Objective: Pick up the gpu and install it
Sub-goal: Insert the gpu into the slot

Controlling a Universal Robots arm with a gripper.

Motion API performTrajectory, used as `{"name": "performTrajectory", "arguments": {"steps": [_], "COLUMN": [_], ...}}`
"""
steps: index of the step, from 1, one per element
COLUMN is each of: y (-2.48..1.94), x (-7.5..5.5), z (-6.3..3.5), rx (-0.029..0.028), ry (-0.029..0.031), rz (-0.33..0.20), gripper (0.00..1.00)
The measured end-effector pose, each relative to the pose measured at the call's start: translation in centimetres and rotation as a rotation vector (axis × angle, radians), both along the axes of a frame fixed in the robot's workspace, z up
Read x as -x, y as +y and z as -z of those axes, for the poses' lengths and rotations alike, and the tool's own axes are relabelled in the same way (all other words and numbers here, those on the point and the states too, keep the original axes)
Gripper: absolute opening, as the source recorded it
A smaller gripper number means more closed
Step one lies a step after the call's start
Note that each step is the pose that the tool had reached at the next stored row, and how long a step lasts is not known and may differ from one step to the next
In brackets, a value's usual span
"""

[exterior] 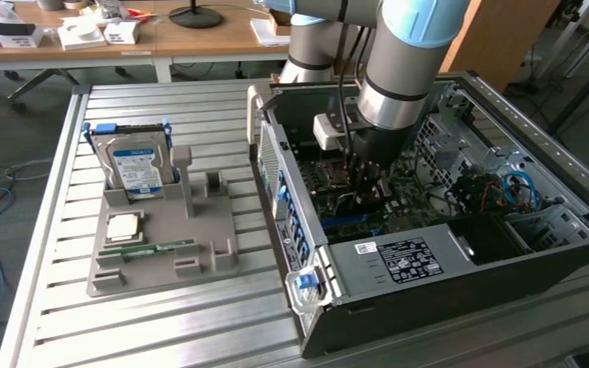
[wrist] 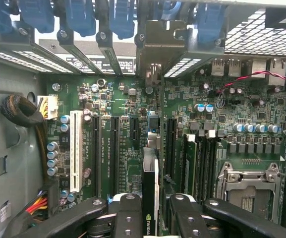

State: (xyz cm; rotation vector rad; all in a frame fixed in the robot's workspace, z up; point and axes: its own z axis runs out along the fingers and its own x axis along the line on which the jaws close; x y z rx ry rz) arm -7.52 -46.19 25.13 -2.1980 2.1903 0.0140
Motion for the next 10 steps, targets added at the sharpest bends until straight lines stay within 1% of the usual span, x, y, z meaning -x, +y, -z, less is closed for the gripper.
{"name": "performTrajectory", "arguments": {"steps": [10], "y": [-0.01], "x": [0.01], "z": [0.1], "rx": [0.0], "ry": [0.0], "rz": [0.002], "gripper": [0.26]}}
